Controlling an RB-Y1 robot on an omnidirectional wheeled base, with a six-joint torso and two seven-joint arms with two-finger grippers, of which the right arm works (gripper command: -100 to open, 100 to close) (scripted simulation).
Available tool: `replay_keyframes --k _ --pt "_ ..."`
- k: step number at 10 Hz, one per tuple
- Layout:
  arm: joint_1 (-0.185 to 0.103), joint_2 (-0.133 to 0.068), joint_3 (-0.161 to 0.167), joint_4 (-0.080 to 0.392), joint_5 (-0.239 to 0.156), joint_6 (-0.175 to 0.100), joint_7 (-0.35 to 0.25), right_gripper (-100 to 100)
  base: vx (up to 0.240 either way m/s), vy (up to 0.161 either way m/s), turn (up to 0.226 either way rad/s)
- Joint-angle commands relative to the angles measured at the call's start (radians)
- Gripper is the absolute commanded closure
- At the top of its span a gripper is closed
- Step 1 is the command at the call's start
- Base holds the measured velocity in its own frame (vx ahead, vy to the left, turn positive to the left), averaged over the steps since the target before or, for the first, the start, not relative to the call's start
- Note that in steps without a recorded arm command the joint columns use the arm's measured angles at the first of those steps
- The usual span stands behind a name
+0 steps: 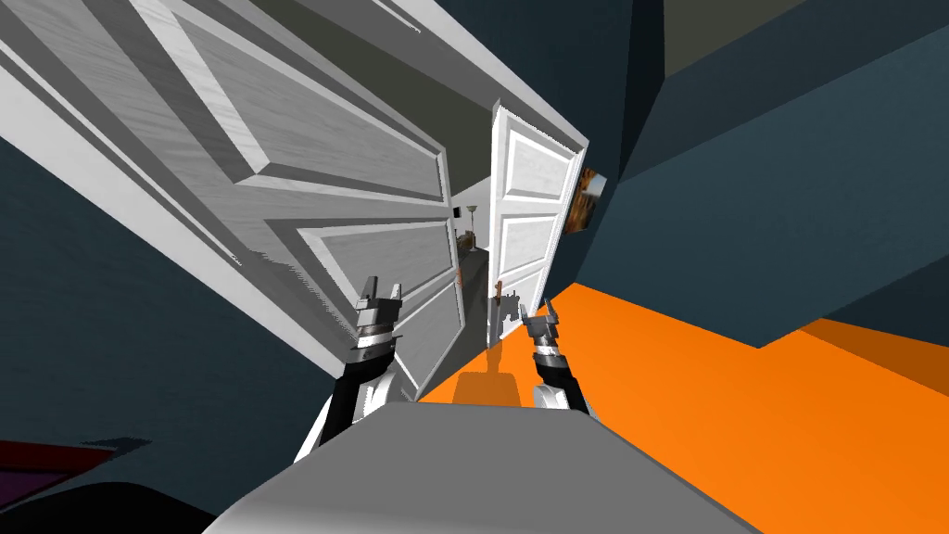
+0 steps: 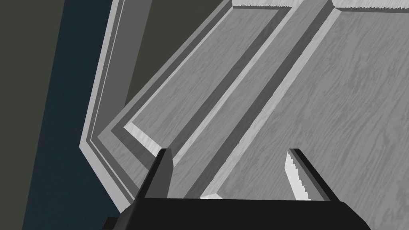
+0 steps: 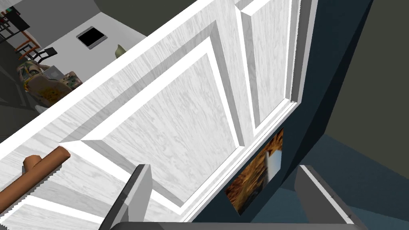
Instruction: Push the door open
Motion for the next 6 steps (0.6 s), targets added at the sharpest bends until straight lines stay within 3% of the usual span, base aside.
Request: replay_keyframes --k 1,6 --pt "-0.009 -0.005 0.027 0.048 -0.020 -0.020 -0.032 -100 0.096 -0.087 0.098" --pt "-0.046 -0.015 0.106 0.178 -0.084 -0.056 -0.126 -100 0.084 -0.097 0.100"
